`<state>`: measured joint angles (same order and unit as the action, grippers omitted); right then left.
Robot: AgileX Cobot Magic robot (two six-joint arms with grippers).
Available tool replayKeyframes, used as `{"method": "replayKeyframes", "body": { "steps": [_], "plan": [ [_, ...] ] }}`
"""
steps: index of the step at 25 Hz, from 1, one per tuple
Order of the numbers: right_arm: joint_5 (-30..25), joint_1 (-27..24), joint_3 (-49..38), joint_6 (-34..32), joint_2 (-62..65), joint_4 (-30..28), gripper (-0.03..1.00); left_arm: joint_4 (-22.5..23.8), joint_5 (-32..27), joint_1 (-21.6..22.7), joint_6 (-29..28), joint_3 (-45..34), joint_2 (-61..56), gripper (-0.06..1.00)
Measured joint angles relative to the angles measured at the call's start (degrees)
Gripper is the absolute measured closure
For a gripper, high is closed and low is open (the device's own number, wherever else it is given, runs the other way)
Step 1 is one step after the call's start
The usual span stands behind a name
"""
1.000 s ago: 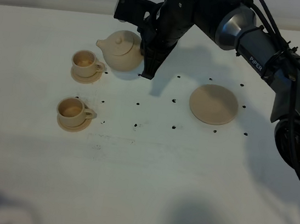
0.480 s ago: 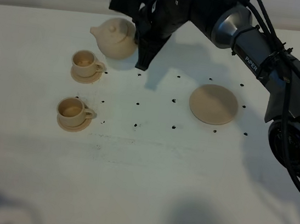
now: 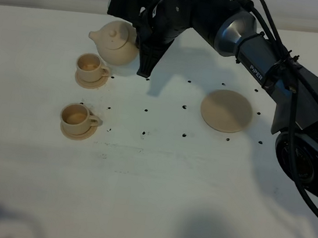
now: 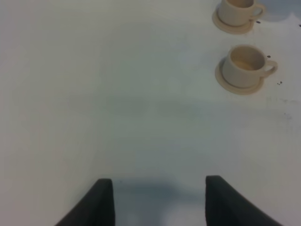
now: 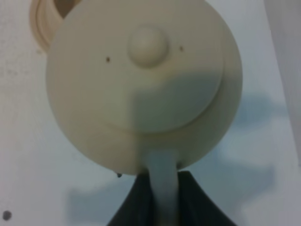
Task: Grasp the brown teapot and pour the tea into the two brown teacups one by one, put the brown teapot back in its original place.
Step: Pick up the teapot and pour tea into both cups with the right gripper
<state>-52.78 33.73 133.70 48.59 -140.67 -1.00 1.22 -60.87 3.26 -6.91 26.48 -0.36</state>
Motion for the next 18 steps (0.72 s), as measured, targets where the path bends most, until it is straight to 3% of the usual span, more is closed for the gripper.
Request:
{"method": "replayKeyframes", "body": {
  "steps": [18],
  "plan": [
    [2.8,0.7,0.0,-0.9,-3.6,-5.4,0.88,0.0,0.0,0.0,0.0,0.0,0.0,0.44]
  ]
}}
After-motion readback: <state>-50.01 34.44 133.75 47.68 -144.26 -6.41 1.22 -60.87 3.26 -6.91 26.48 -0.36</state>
